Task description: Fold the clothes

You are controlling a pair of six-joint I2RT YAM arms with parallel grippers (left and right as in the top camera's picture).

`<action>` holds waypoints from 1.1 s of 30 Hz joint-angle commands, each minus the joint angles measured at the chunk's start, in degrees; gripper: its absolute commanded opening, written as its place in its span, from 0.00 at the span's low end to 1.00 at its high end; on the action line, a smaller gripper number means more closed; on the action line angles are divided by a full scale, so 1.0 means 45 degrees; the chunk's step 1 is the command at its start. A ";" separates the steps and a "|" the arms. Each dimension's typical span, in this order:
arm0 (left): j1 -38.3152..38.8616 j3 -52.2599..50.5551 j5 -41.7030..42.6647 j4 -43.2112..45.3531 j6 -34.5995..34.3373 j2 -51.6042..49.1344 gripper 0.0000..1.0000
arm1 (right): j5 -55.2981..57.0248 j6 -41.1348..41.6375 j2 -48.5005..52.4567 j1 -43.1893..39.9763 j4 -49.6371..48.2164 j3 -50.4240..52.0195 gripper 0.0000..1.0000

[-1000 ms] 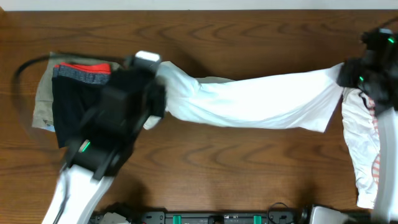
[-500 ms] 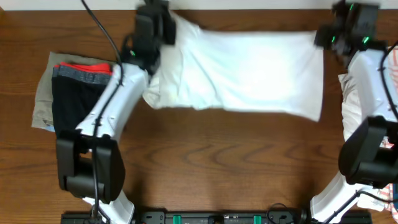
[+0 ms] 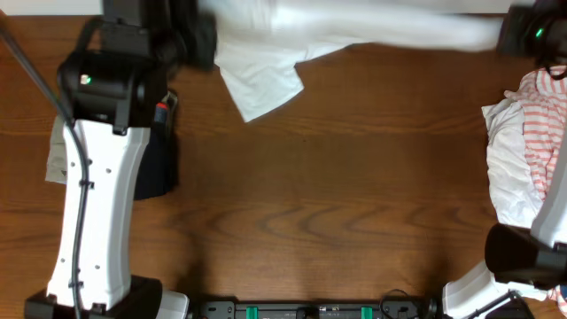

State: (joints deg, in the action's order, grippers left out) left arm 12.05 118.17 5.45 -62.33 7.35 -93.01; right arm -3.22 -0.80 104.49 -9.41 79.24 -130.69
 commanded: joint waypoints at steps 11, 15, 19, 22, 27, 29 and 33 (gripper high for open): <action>0.0029 -0.4138 0.3021 -0.4590 -0.0505 -0.0529 0.06 | 0.1632 -0.0680 0.0452 -0.0087 0.2579 0.5255 0.01; 0.0068 -0.5940 0.3026 -0.4580 -0.0665 -0.0534 0.06 | 0.1632 -0.0544 0.0452 -0.0087 0.2312 0.6917 0.01; 0.0170 -0.7674 0.3079 -0.4566 -0.0845 -0.0529 0.06 | 0.1758 -0.0267 0.0452 -0.0102 0.1894 0.8218 0.01; 0.0321 -0.8563 0.3177 -0.4464 -0.0835 -0.0529 0.06 | 0.1768 -0.0112 0.0452 -0.0112 0.1758 0.8854 0.01; 0.0588 -0.9126 0.3177 -0.4201 -0.0835 -0.0529 0.06 | 0.1768 0.0034 0.0452 -0.0121 0.1443 0.9311 0.01; 0.0709 -0.9126 0.3172 -0.4007 -0.0831 -0.0520 0.06 | 0.1773 0.0029 0.0447 -0.0121 0.1341 0.9311 0.01; 0.0865 -0.9126 0.3157 -0.3492 -0.0738 -0.0520 0.06 | 0.1768 0.0083 0.0447 -0.0160 0.1137 0.9311 0.01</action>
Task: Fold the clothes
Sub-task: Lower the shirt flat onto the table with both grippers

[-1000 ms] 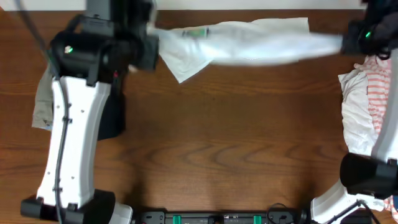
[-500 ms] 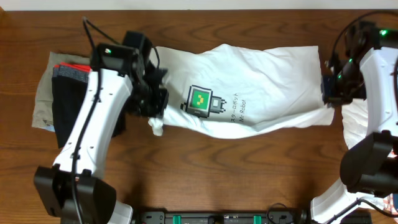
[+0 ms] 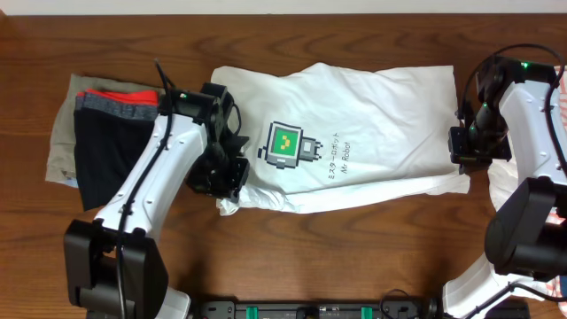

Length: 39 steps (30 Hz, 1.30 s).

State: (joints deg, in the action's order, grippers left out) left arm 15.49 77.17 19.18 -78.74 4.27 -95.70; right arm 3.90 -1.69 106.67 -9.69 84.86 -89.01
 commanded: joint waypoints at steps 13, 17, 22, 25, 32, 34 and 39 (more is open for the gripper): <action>0.0102 -0.0015 -0.4007 0.2900 -0.1049 0.0078 0.06 | 0.0325 0.0792 -0.0039 -0.0117 -0.2516 0.0049 0.01; 0.0102 -0.0015 -0.4750 0.4920 -0.1447 0.0073 0.06 | 0.0899 0.1574 -0.0034 -0.0151 -0.3706 0.0049 0.01; 0.0102 -0.0019 -0.4750 0.6416 -0.1549 0.0034 0.06 | 0.0899 0.1656 -0.0034 -0.0262 -0.4289 0.0053 0.02; 0.0102 -0.0019 -0.4750 0.6683 -0.1549 -0.0029 0.06 | 0.0903 0.1651 -0.0034 -0.0340 -0.4303 0.0068 0.02; 0.0102 -0.0019 -0.4755 0.6766 -0.1549 -0.0631 0.13 | 0.0903 0.1656 -0.0034 -0.0593 -0.5139 0.0471 0.10; 0.0102 -0.0019 -0.4755 0.6771 -0.1545 -0.0733 0.37 | 0.0908 0.1647 -0.0034 -0.0593 -0.5610 0.0661 0.25; 0.0102 -0.0019 -0.4755 0.6654 -0.1545 -0.0733 0.52 | 0.0850 0.1647 -0.0034 -0.0593 -0.5887 0.0816 0.38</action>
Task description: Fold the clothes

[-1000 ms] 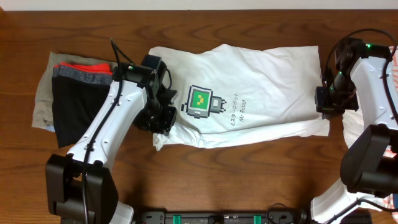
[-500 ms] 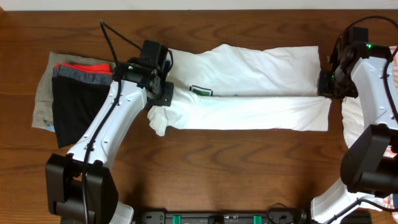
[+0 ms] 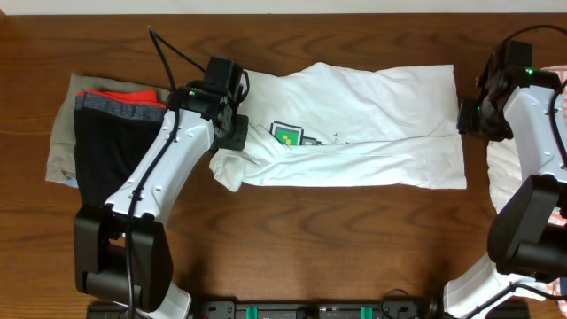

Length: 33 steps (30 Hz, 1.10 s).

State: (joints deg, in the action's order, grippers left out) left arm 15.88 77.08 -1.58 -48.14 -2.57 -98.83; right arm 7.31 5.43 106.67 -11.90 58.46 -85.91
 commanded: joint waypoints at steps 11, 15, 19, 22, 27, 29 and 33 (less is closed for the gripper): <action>0.0015 0.0000 -0.0117 -0.2535 -0.0704 0.0126 0.53 | -0.1540 -0.0321 -0.0034 -0.0078 0.0865 0.0588 0.22; 0.0015 0.0000 0.0185 -0.3157 -0.1171 0.0112 0.54 | -0.1574 -0.0325 -0.0034 0.0029 0.0525 0.1413 0.21; 0.0015 -0.0185 0.0923 -0.3337 -0.1171 0.0102 0.54 | -0.2069 -0.0656 -0.0034 0.0248 -0.0291 0.2370 0.19; 0.0015 -0.0685 0.1078 -0.3094 -0.1166 0.0097 0.54 | -0.2064 -0.0656 -0.0034 0.0418 -0.1253 0.3002 0.16; 0.0015 -0.1656 0.1171 -0.2463 -0.1166 0.0097 0.54 | -0.2064 -0.0656 -0.0034 0.0554 -0.2992 0.3963 0.13; 0.0015 -0.1904 0.1171 -0.2322 -0.1171 0.0097 0.54 | -0.2064 -0.0656 -0.0034 0.0554 -0.3580 0.4391 0.13; 0.0015 -0.1948 0.1171 -0.2327 -0.1166 0.0102 0.54 | -0.1831 -0.0651 -0.0034 0.0549 -0.4459 0.5255 0.13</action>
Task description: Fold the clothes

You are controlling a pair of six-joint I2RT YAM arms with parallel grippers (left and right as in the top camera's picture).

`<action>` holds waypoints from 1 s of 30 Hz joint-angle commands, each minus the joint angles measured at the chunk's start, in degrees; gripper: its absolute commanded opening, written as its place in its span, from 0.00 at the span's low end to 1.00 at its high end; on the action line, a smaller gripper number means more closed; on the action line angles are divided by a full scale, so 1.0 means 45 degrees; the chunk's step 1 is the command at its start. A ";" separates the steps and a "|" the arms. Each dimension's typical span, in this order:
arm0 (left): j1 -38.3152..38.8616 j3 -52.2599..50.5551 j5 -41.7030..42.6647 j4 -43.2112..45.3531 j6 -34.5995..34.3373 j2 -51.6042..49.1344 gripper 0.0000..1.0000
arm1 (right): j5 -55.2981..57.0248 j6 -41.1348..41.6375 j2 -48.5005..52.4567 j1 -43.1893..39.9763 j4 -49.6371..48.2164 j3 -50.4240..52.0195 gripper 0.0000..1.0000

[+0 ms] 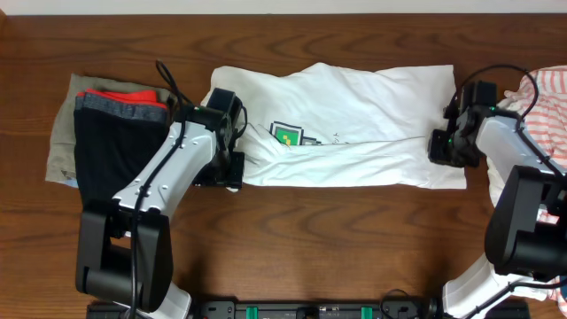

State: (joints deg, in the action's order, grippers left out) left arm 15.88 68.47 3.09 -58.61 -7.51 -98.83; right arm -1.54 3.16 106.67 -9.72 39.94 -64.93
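A white T-shirt [354, 124] lies spread across the far middle of the table. Its lower part is folded up over the green robot print [285, 136], so only the print's top shows. My left gripper [223, 170] sits on the shirt's near left corner, and my right gripper [443, 146] rests on the shirt's right edge, a little above the near right corner. From overhead the fingers of both are hidden under the wrists, so whether they pinch the cloth is unclear.
A stack of folded clothes [106, 133], dark with red and grey on a beige piece, lies at the left. A heap of white and red-striped garments [542, 106] lies at the right edge. The arm bases stand along the near edge.
My left gripper has moved from the shirt's folded edge beside the print to the near left corner. My right gripper has moved inward and nearer, onto the shirt's right edge. The shirt lies unchanged.
First both arms held the white shirt stretched and blurred at the table's far edge. Then it lay flat with the print fully showing, grippers at its near corners. Then its near part was folded over the print. Now both grippers are nearer me, at the folded shirt's ends.
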 commanded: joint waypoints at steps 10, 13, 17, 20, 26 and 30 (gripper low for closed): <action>0.0015 -0.0034 0.1695 -0.0155 -0.0068 0.0102 0.57 | 0.2273 -0.0131 -0.0034 -0.0398 -0.1112 0.1146 0.14; 0.0015 -0.0034 0.2215 -0.0243 -0.0073 0.0102 0.59 | 0.2351 -0.0019 -0.0034 -0.0787 -0.1117 0.1146 0.14; 0.0015 -0.0039 0.2419 -0.0194 -0.0073 0.0102 0.62 | 0.2040 0.0243 -0.0034 -0.1331 -0.1122 0.1146 0.14; 0.0015 -0.0039 0.2414 -0.0053 -0.0073 0.0102 0.63 | 0.1632 0.0238 -0.0034 -0.1520 -0.1127 0.1146 0.14; 0.0015 -0.0102 0.2176 0.0767 -0.0073 0.0097 0.64 | 0.1627 0.0238 -0.0034 -0.1530 -0.1122 0.1146 0.14; 0.0010 -0.0413 0.0976 0.1792 -0.0690 0.0097 0.64 | 0.1627 0.0238 -0.0034 -0.1530 -0.1107 0.1146 0.15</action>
State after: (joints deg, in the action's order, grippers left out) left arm 15.88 68.03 12.23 -52.07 -7.79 -98.83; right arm 4.51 3.46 105.84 -16.05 34.68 -61.28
